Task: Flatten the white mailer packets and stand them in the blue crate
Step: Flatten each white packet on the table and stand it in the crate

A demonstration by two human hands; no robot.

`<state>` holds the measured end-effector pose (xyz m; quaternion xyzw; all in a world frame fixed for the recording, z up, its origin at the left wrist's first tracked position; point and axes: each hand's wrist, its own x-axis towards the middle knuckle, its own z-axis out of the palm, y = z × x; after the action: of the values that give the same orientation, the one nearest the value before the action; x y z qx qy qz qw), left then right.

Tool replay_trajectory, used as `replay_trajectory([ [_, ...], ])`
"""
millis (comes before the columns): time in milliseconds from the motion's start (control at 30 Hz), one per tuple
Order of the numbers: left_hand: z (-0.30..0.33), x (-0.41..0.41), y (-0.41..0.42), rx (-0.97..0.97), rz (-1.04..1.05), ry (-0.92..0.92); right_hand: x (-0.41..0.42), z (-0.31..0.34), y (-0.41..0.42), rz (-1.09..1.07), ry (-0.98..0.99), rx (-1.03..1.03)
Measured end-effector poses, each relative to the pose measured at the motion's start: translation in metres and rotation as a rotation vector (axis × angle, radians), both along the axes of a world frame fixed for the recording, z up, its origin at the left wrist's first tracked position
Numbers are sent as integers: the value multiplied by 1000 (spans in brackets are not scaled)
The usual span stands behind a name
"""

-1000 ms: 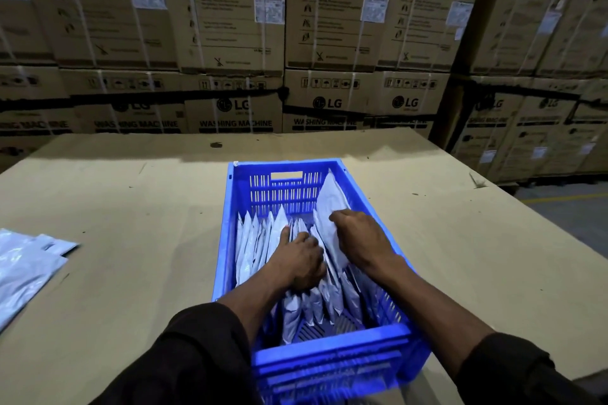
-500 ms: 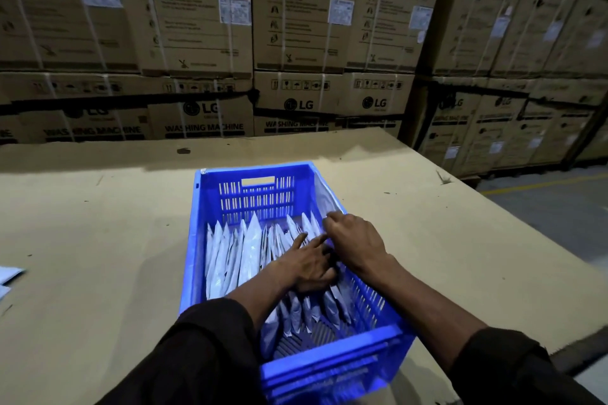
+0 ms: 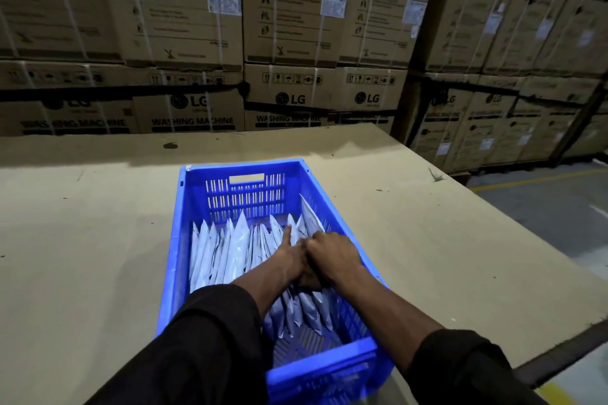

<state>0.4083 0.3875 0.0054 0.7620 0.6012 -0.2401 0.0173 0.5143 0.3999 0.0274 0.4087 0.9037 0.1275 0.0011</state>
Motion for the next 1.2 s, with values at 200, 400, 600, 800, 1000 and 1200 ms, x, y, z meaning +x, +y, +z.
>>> replay_trajectory([
  [200, 4, -10, -11, -16, 87, -11, -4, -6, -2, -13, -48, -138],
  [400, -12, -19, -9, -5, 103, -97, -8, -11, -3, -19, -55, -229],
  [600, -9, -32, -15, 80, 50, -239, -10, -8, -7, -23, 8, -11],
  [800, 9, -44, -31, 266, 68, -267, -19, 1, 1, 51, 121, 159],
  [1000, 35, -95, -69, 525, 246, -251, -75, 28, -19, 198, 253, 174],
  [1200, 50, -195, -155, 854, 470, -268, -190, 70, -76, 413, 259, 168],
])
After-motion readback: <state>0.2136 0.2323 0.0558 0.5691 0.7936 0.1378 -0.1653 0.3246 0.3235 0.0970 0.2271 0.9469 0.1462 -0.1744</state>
